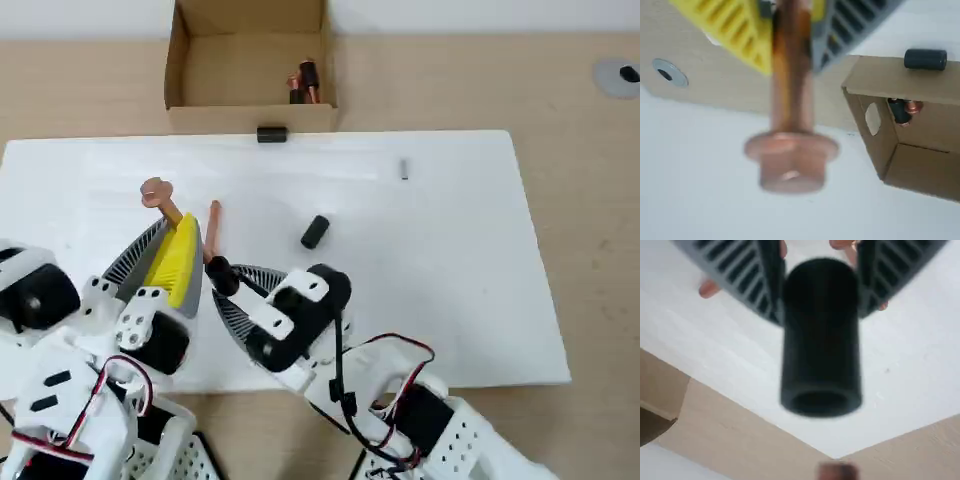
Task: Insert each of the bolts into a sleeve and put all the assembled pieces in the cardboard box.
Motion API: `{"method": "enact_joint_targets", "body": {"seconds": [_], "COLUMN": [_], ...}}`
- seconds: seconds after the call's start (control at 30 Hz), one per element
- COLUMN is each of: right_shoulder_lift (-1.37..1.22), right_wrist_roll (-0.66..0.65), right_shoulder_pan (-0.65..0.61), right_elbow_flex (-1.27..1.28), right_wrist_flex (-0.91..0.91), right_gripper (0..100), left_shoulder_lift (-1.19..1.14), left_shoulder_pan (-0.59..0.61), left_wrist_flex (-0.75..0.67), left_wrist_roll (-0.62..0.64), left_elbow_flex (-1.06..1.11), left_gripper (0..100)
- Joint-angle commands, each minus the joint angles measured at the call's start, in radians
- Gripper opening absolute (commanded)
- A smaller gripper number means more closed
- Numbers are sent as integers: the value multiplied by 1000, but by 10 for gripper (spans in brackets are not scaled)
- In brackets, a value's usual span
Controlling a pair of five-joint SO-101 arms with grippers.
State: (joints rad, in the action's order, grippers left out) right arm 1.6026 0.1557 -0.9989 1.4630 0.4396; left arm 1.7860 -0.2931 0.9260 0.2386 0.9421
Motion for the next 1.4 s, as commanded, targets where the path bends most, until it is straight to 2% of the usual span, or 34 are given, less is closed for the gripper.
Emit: {"method": "enact_joint_targets", "body": {"seconds": [0.0,0.13,1.23,1.37], "right_shoulder_lift": [19,22,19,19], "right_wrist_roll": [18,18,18,18], "right_shoulder_pan": [-12,-12,31,31], "right_elbow_flex": [-12,-12,-54,-56], "right_wrist_flex": [-21,-21,-25,-21], "right_gripper": [9,9,9,9], "left_shoulder_lift": [-2,-2,-7,-8], "left_shoulder_pan": [5,-58,-68,-87], "left_wrist_flex": [-23,-9,31,68], "left_wrist_roll": [5,3,-54,-54], "left_elbow_flex": [0,17,52,49], "left_gripper": [7,7,6,6]}}
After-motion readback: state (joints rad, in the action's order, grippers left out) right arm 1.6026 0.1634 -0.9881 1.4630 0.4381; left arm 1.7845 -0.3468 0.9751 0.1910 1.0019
